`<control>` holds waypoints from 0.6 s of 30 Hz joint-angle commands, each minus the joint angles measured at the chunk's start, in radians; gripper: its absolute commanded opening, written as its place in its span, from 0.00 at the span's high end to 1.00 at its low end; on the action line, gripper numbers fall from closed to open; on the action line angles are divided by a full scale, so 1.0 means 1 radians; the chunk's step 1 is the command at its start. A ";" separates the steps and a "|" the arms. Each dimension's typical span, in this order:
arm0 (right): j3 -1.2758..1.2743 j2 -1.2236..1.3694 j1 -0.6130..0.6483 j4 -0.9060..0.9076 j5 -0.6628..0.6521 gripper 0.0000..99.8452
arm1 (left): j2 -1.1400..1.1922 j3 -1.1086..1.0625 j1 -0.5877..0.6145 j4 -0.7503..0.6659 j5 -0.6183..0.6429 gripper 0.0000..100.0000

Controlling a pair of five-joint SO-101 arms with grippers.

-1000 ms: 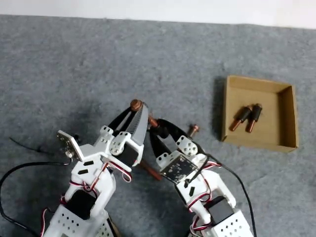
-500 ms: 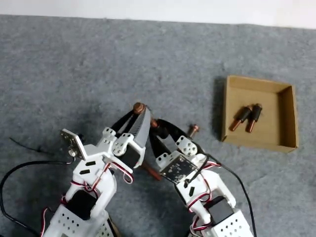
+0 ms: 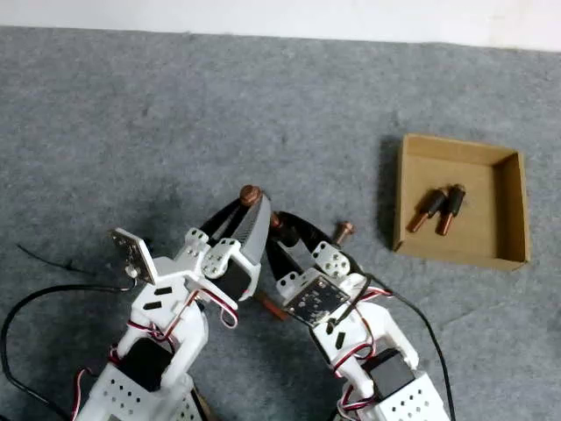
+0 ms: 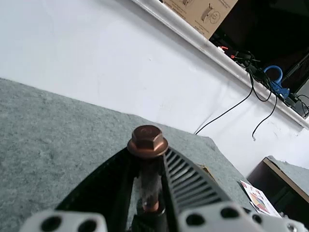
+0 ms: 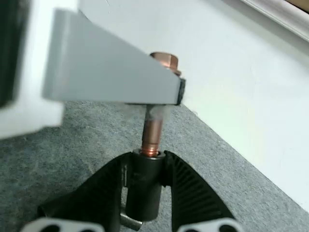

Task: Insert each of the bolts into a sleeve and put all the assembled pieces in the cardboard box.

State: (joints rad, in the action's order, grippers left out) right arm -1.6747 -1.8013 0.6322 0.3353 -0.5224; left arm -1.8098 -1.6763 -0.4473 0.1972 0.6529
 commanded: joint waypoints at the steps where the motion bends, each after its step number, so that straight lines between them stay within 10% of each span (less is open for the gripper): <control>1: -0.136 -0.012 -0.019 -0.002 -0.005 1.00 | -0.019 -0.019 -0.015 0.005 0.000 1.00; 13: -0.136 -0.012 -0.021 -0.002 -0.005 1.00 | -0.021 -0.018 -0.013 0.002 -0.002 0.99; 18: -0.136 -0.012 -0.021 -0.002 -0.006 1.00 | -0.021 -0.019 -0.024 0.008 -0.002 0.76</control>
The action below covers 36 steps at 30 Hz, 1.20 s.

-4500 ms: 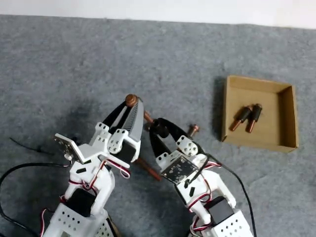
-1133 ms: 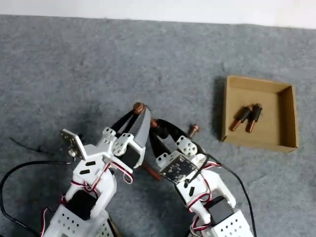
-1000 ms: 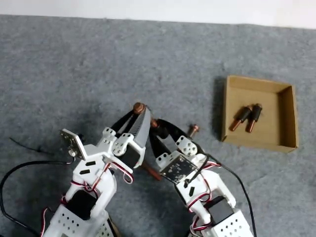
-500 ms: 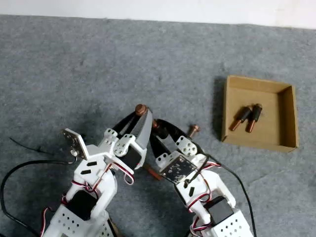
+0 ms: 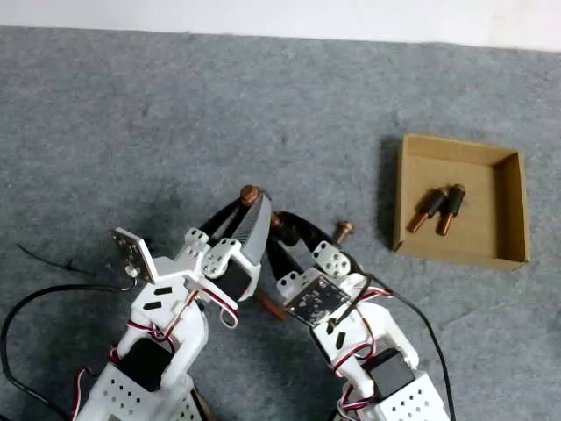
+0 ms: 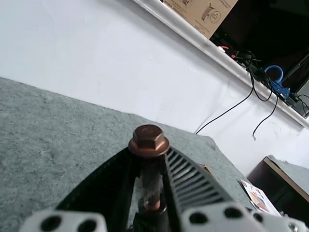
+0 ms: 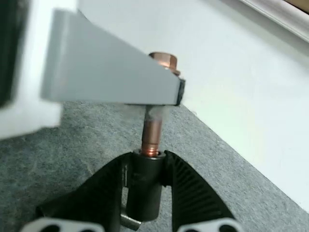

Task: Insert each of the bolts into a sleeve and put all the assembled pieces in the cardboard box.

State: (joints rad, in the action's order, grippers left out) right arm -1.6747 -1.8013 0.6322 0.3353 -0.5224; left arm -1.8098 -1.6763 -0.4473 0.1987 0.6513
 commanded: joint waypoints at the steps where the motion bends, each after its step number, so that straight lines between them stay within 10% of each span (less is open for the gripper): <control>1: -0.136 -0.012 -0.021 -0.002 -0.008 1.00 | -0.021 -0.019 -0.033 0.009 0.002 0.72; 36: -0.136 -0.012 -0.045 -0.028 -0.005 1.00 | -0.021 0.001 0.012 0.055 0.006 0.72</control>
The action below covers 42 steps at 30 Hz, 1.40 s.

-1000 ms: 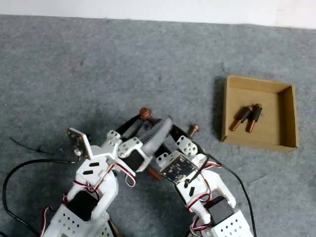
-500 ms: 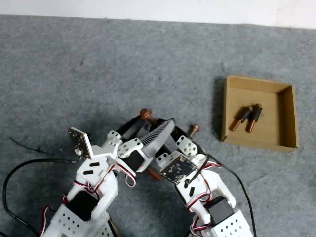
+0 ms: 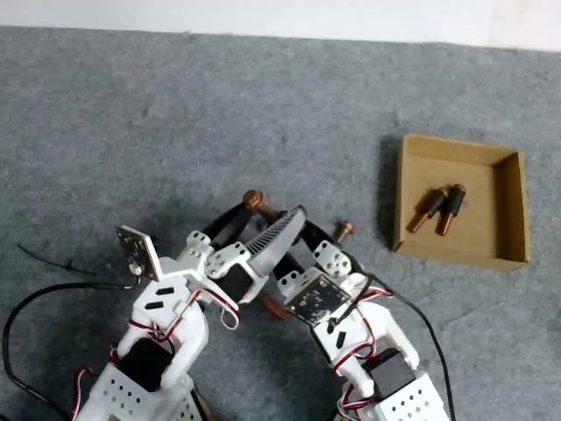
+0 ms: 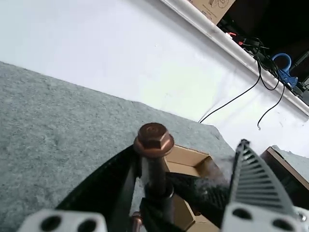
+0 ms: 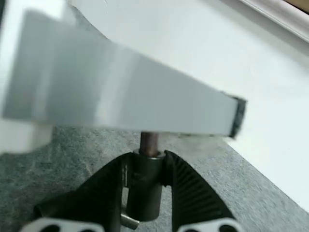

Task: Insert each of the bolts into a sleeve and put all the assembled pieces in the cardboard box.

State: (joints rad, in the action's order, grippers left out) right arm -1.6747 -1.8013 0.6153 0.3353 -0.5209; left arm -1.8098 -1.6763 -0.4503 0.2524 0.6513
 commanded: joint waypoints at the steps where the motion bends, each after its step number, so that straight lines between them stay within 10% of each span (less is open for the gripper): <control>1: -0.136 -0.012 -0.036 -0.030 -0.006 1.00 | -0.021 0.002 0.016 0.002 0.006 0.72; 42: -0.136 -0.010 -0.041 -0.030 -0.006 1.00 | -0.021 -0.015 -0.068 0.002 -0.098 0.72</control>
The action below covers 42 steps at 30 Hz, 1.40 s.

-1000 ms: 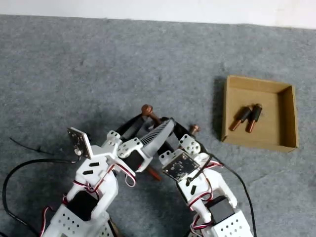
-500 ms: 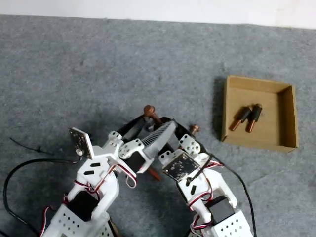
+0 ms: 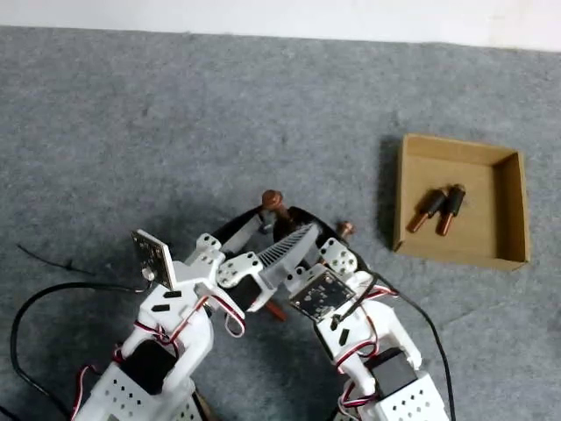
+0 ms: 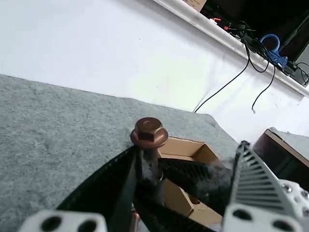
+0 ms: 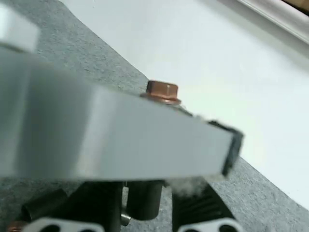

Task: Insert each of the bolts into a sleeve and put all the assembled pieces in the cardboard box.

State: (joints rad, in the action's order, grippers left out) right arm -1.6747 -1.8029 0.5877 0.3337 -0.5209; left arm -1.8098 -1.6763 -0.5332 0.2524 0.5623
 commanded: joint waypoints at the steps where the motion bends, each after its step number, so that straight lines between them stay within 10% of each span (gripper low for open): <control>1: -0.136 -0.008 -0.013 -0.028 -0.006 1.00 | -0.021 -0.015 0.015 0.002 -0.009 0.72; 33: -0.136 -0.010 -0.015 -0.028 -0.006 1.00 | -0.019 -0.019 -0.004 0.026 0.046 0.72; 42: -0.136 -0.010 -0.016 -0.028 -0.006 1.00 | -0.019 -0.019 -0.186 0.161 -0.164 0.81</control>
State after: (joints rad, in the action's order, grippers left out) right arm -1.6747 -1.8013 0.5861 0.3353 -0.5209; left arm -1.8098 -1.6763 -0.6099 0.3429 0.4948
